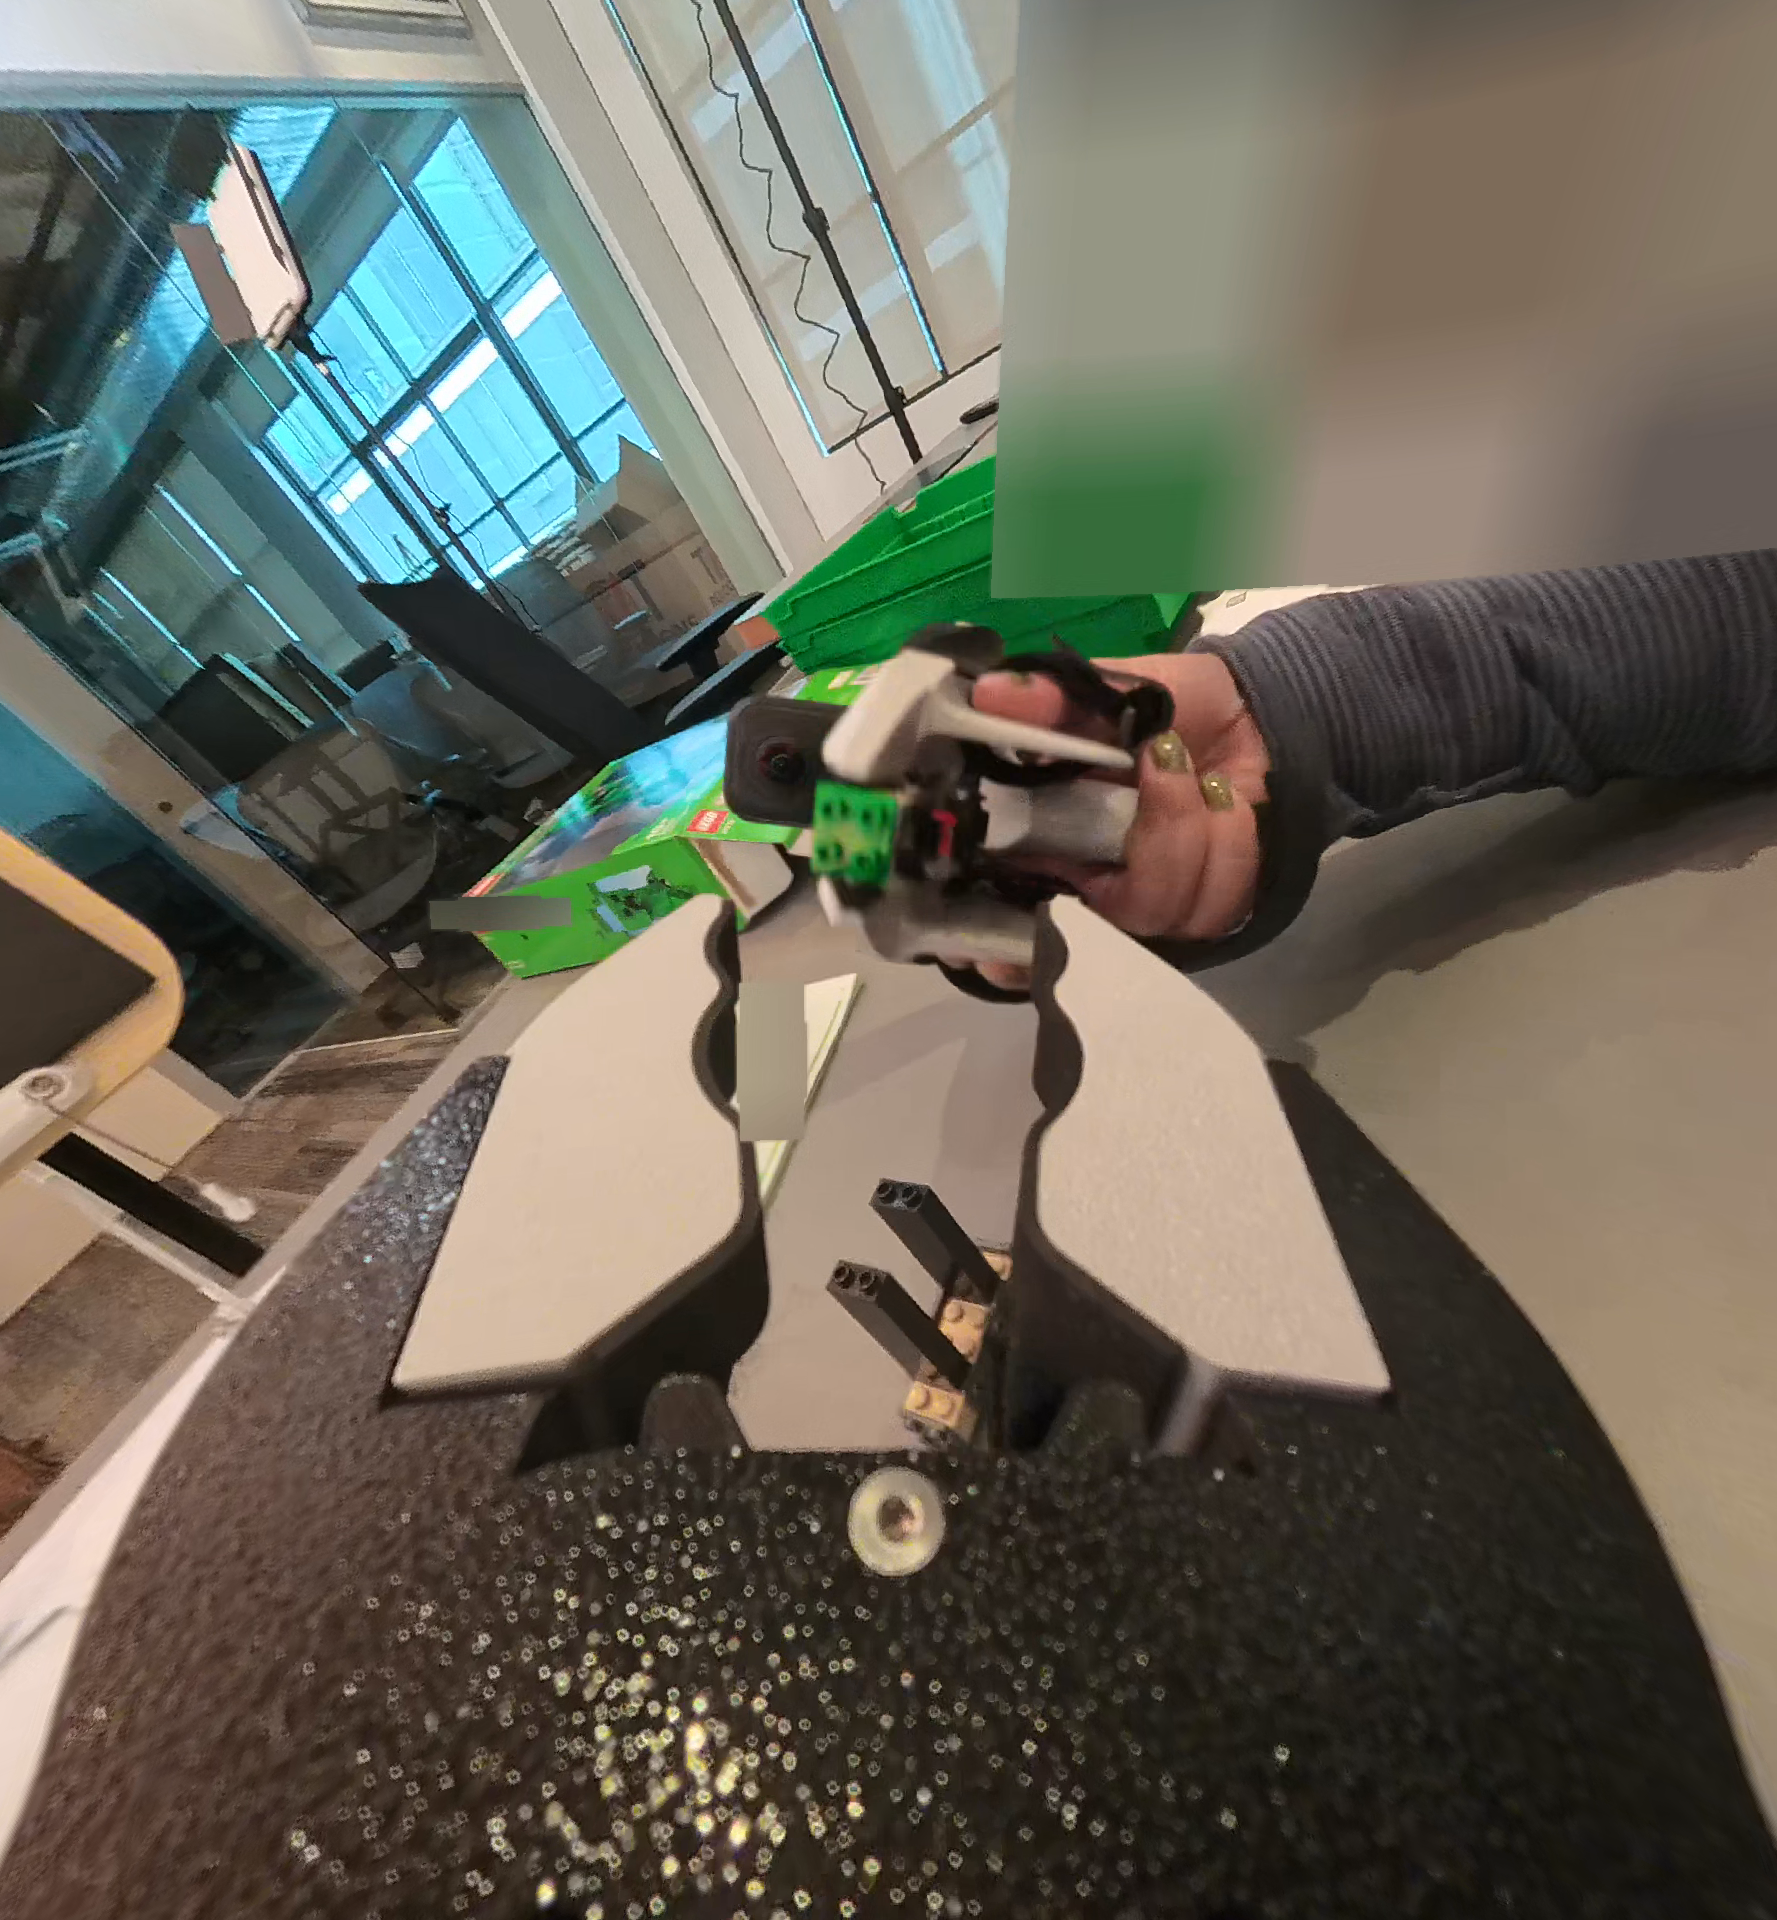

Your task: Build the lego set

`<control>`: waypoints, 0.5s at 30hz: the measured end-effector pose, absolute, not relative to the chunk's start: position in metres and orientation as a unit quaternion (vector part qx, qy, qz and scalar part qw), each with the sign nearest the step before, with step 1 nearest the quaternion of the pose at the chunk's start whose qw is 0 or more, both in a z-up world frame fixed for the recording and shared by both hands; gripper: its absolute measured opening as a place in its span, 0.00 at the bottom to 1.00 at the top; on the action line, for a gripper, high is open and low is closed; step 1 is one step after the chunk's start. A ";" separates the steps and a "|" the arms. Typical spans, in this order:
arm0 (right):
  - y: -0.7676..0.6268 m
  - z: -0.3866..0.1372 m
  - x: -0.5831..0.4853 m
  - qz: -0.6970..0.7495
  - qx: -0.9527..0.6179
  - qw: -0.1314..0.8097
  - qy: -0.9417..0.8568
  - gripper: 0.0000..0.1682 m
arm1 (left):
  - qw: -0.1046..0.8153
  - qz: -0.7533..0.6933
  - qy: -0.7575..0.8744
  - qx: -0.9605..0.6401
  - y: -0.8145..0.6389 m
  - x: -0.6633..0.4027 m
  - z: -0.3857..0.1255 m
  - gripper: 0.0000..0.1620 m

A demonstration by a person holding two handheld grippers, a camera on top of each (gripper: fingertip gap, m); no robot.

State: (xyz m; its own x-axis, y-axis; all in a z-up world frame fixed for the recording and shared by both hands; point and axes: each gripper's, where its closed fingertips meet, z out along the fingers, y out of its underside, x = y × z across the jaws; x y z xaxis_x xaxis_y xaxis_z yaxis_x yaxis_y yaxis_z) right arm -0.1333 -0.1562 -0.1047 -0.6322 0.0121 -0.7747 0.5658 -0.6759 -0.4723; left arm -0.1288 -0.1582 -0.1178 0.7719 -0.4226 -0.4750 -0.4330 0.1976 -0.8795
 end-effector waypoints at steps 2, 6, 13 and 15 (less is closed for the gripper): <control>-0.166 -0.117 -0.139 -0.796 0.423 0.141 0.409 0.12 | 0.689 0.023 0.353 -0.632 -0.158 -0.126 -0.120 0.33; -0.182 -0.126 -0.141 -0.758 0.437 0.110 0.471 0.12 | 0.670 0.060 0.380 -0.634 -0.156 -0.122 -0.130 0.31; -0.187 -0.129 -0.142 -0.747 0.442 0.099 0.487 0.13 | 0.667 0.092 0.403 -0.619 -0.157 -0.118 -0.133 0.18; -0.186 -0.130 -0.143 -0.748 0.445 0.096 0.484 0.13 | 0.667 0.100 0.401 -0.620 -0.156 -0.119 -0.133 0.18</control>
State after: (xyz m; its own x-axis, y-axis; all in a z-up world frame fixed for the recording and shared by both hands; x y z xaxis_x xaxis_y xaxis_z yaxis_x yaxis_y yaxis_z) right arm -0.1430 -0.1859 -0.1299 -0.5860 0.2863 -0.7581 0.5739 -0.5139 -0.6376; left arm -0.1186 -0.1560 -0.1335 0.6590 -0.3641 -0.6582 -0.6297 0.2116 -0.7475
